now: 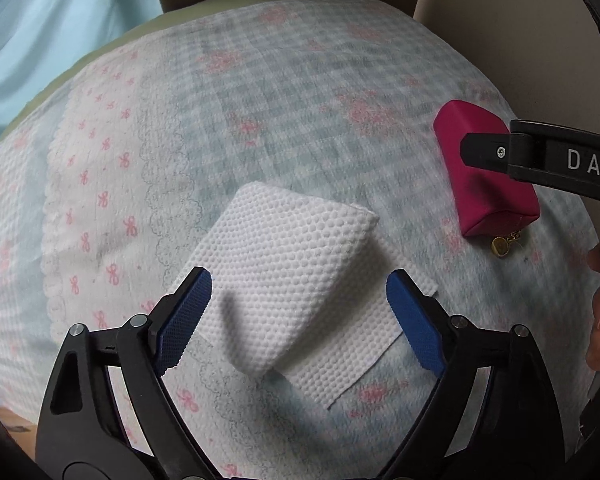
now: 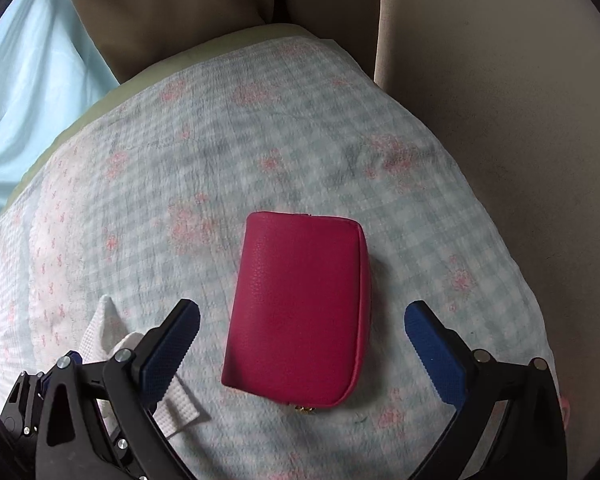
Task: Organize soft objects
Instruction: 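Grasp the white waffle cloth with the left tool while the right tool grasps the magenta pouch, then carry waffle cloth and magenta pouch over the box with both tools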
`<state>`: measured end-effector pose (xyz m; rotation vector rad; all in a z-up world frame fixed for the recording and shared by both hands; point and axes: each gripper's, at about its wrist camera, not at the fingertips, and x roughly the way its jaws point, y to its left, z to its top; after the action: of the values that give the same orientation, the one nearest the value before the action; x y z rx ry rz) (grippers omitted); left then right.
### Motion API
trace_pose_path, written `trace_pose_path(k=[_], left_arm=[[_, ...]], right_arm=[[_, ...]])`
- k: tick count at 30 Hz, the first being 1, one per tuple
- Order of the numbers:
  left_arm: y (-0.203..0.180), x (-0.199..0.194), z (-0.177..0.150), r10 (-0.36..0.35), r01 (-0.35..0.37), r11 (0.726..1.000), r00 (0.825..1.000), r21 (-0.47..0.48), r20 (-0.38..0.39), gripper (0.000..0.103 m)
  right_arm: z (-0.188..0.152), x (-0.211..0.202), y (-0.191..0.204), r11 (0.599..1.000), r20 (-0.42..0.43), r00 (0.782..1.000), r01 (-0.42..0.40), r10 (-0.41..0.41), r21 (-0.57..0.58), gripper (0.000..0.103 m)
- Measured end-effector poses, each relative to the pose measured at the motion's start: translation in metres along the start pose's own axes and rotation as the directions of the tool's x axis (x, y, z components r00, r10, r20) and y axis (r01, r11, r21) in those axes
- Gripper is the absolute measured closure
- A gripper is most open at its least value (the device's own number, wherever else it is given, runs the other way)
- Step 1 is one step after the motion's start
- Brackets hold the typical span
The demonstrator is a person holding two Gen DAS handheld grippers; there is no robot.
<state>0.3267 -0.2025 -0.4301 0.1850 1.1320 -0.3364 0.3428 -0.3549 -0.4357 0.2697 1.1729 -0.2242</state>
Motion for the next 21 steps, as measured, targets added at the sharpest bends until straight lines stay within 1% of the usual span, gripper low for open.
trace_pose_path(k=[1, 2, 3, 4, 5, 6, 8, 9, 10, 11, 14, 21], left_arm=[[-0.001, 0.005, 0.0, 0.001, -0.001, 1.0, 1.0, 0.007, -0.002, 0.022], [-0.001, 0.008, 0.0, 0.004, -0.004, 1.0, 1.0, 0.013, -0.003, 0.028], [-0.001, 0.012, 0.001, 0.008, -0.008, 1.0, 1.0, 0.018, -0.005, 0.031], [-0.001, 0.015, 0.001, 0.009, -0.009, 1.0, 1.0, 0.019, -0.011, 0.032], [-0.001, 0.019, 0.001, 0.011, -0.01, 1.0, 1.0, 0.018, -0.018, 0.039], [-0.001, 0.021, 0.001, 0.011, -0.011, 1.0, 1.0, 0.015, -0.022, 0.051], [-0.001, 0.021, 0.001, 0.01, -0.01, 1.0, 1.0, 0.015, -0.01, 0.062], [-0.002, 0.02, 0.002, 0.014, -0.014, 1.0, 1.0, 0.022, -0.006, 0.069], [-0.003, 0.02, 0.002, 0.021, -0.021, 0.999, 1.0, 0.031, -0.005, 0.072], [-0.004, 0.019, 0.002, 0.022, -0.022, 0.999, 1.0, 0.037, -0.004, 0.079], [-0.008, 0.018, 0.004, 0.024, -0.023, 0.998, 1.0, 0.057, -0.002, 0.088], [-0.01, 0.016, 0.006, 0.037, -0.036, 0.997, 0.999, 0.063, -0.004, 0.092]], right_arm=[[0.001, 0.006, 0.001, 1.0, -0.007, 1.0, 0.003, -0.002, 0.0, 0.008], [0.002, 0.011, 0.0, 1.0, -0.017, 1.0, -0.001, 0.001, 0.004, 0.017], [0.002, 0.015, 0.0, 1.0, -0.027, 1.0, -0.009, 0.009, 0.009, 0.023], [0.002, 0.018, 0.0, 1.0, -0.03, 0.999, 0.01, -0.01, 0.007, 0.032], [0.001, 0.018, 0.0, 1.0, -0.025, 0.999, 0.022, -0.022, 0.001, 0.036], [0.0, 0.018, -0.001, 1.0, -0.02, 1.0, 0.024, -0.024, 0.002, 0.037], [-0.002, 0.017, -0.002, 0.999, -0.014, 0.999, 0.032, -0.031, 0.003, 0.042], [-0.003, 0.016, -0.002, 0.999, -0.012, 0.999, 0.035, -0.035, 0.0, 0.043], [-0.003, 0.016, -0.003, 0.999, -0.01, 0.999, 0.034, -0.034, 0.002, 0.045], [-0.003, 0.015, -0.004, 0.999, -0.01, 0.999, 0.033, -0.033, 0.003, 0.047], [-0.003, 0.015, -0.003, 1.0, -0.01, 1.0, 0.029, -0.029, 0.0, 0.051], [-0.003, 0.01, -0.006, 1.0, -0.008, 1.0, 0.021, -0.021, 0.001, 0.055]])
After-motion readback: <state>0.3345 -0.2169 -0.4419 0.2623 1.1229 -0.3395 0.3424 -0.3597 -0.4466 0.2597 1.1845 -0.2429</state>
